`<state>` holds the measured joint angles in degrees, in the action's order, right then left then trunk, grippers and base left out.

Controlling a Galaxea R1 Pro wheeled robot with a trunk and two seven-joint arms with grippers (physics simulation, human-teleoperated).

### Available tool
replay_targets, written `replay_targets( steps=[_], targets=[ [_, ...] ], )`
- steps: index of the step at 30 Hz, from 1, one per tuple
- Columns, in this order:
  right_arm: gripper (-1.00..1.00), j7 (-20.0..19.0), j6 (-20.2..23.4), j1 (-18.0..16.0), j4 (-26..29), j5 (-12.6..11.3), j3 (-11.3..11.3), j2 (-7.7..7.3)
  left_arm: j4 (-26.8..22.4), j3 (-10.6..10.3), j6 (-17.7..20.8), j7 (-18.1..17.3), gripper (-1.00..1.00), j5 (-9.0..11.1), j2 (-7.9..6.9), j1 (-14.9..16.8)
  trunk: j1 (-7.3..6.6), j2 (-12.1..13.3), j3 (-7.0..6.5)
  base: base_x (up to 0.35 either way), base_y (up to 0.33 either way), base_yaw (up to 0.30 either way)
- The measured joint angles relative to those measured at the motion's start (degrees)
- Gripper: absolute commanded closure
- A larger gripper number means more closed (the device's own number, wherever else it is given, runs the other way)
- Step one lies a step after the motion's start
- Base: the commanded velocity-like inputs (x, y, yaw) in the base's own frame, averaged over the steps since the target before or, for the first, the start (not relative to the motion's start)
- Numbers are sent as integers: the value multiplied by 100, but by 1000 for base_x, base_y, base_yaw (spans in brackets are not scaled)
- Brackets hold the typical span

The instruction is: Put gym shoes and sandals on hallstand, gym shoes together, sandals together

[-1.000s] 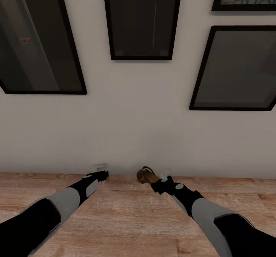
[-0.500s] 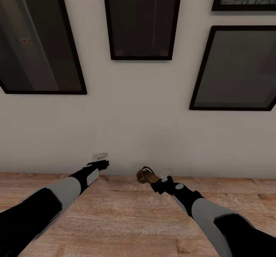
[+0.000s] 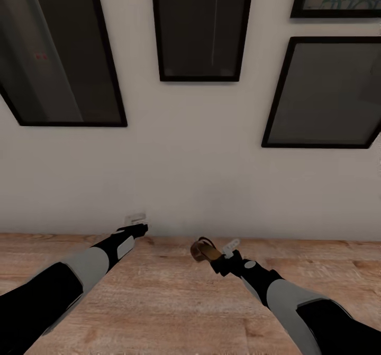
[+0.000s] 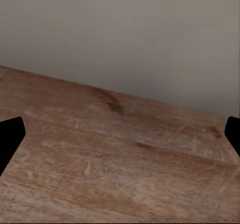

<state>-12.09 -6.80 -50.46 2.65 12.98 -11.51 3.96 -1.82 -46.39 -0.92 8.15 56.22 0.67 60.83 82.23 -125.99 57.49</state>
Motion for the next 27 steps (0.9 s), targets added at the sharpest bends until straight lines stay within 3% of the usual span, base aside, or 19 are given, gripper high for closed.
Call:
replay_targets(
  steps=[6, 16, 27],
  targets=[
    [100, 1, -5, 13, -18, -2, 8, -7, 5, 1, -1, 4, -100, 0, -11, -273, 0, 0, 0, -119, 55, 0],
    [100, 1, -8, 18, -27, -2, 7, -9, 11, -1, 4, 11, -100, -5, -28, -306, 0, 0, 0, -42, 37, 0],
    [100, 1, -8, 19, -28, -1, 5, -10, 15, -2, 5, 11, -100, -6, -68, -308, 0, 0, 0, -189, 285, 0]
  ],
)
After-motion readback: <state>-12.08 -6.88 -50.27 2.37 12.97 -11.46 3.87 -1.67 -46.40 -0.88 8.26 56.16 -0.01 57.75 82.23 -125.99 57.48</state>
